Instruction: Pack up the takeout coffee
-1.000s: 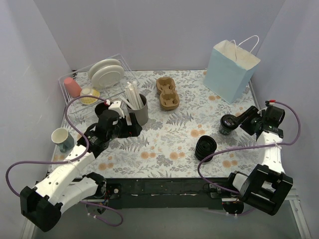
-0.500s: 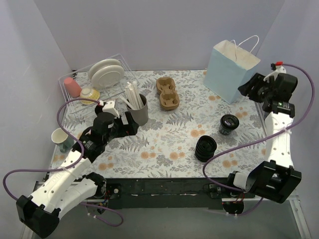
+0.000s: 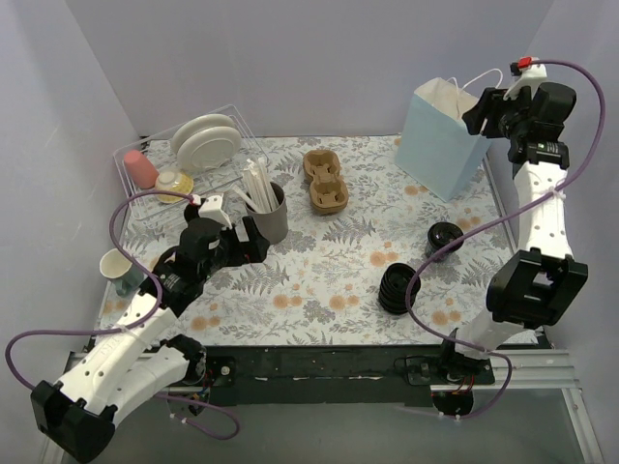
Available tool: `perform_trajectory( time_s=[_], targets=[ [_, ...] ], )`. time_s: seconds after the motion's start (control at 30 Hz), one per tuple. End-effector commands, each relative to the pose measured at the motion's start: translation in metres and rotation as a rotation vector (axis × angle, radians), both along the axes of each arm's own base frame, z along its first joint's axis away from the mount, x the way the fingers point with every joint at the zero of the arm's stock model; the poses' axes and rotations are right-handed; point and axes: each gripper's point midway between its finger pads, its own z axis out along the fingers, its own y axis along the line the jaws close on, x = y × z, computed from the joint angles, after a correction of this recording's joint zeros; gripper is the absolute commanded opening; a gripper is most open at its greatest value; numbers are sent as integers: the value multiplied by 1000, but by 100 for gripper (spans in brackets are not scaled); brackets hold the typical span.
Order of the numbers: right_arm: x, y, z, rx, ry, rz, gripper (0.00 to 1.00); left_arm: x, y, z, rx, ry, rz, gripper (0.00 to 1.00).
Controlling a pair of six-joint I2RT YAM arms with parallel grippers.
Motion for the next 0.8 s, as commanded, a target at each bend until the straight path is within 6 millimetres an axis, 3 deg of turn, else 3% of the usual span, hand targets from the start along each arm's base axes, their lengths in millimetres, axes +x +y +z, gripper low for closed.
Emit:
perform_trajectory(
  time_s=[0.0,0.1,0.13,0.17,0.23,0.27,0.53,0.63,0.77],
  targets=[
    [23,7,29,-135,-125,83,68,-1,-4,4,-5,-27,-35,98],
    [37,19,13,-161,-100,134,74,-1,-6,2,-4,-20,-47,98],
    [42,20,17,-206,-118,146,75,-2,-7,2,-4,-20,-51,98],
    [49,21,0,-215,-73,151,75,-2,-7,2,-6,-19,-53,98],
    [57,26,-2,-249,-71,159,75,-3,-8,3,-8,-20,-63,98],
    [62,26,-14,-256,-49,170,74,-3,-7,2,-6,-21,-59,98],
    [76,29,-46,-305,-2,210,60,-2,-3,9,-8,-48,-37,98],
    [75,28,-52,-320,4,217,42,-2,-2,10,-9,-52,-38,98],
    [76,28,-35,-358,-50,215,6,-1,0,9,-2,-54,-24,98]
  ],
)
